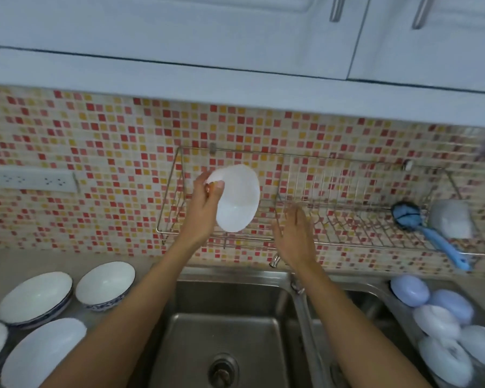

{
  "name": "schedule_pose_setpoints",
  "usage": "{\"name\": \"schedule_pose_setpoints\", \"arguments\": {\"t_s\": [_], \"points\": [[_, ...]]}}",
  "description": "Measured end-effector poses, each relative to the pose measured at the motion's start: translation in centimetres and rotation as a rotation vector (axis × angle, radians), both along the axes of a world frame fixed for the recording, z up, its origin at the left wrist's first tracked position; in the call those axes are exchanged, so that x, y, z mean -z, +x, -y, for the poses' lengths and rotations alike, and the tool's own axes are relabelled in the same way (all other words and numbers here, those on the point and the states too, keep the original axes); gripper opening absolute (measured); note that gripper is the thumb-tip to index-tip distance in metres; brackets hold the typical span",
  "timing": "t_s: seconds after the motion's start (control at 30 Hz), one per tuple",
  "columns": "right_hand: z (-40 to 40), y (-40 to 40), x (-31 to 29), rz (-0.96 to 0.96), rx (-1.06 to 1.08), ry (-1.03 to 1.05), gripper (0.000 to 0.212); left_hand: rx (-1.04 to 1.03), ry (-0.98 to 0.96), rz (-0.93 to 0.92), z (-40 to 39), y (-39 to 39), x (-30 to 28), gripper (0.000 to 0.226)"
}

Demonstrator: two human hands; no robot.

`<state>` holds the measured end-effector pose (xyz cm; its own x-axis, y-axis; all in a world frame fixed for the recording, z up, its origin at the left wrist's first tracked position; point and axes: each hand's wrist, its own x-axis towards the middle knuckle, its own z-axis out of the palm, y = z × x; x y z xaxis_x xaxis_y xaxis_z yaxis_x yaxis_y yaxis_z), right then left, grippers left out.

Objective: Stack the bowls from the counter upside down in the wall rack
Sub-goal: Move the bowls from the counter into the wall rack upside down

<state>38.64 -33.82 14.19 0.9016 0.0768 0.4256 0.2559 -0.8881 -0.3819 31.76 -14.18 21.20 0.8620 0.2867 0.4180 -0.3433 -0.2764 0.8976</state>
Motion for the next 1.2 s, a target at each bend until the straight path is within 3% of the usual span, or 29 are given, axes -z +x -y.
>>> {"name": "schedule_pose_setpoints", "arguments": {"t_s": [0.13,0.33,0.53,0.9,1.2], "points": [[0.2,0.5,1.7,0.047,0.041,-0.197,0.077,-0.053,0.317,0.003,1.3,3.7,0.4,0.059],[0.0,0.7,2.1,0.074,0.083,-0.286,0.067,-0.062,0.835,0.023,2.0,7.7,3.5,0.073],[-0.1,1.3,2.5,0.093,0.112,-0.276,0.063,-0.041,1.043,0.036,2.5,9.7,4.6,0.081],[-0.1,1.3,2.8,0.137,0.128,-0.265,0.058,0.033,1.168,-0.096,2.7,11.1,5.3,0.086],[0.1,1.3,3.1,0.189,0.099,-0.218,0.057,-0.008,0.880,-0.117,2.5,9.6,5.7,0.058]]}}
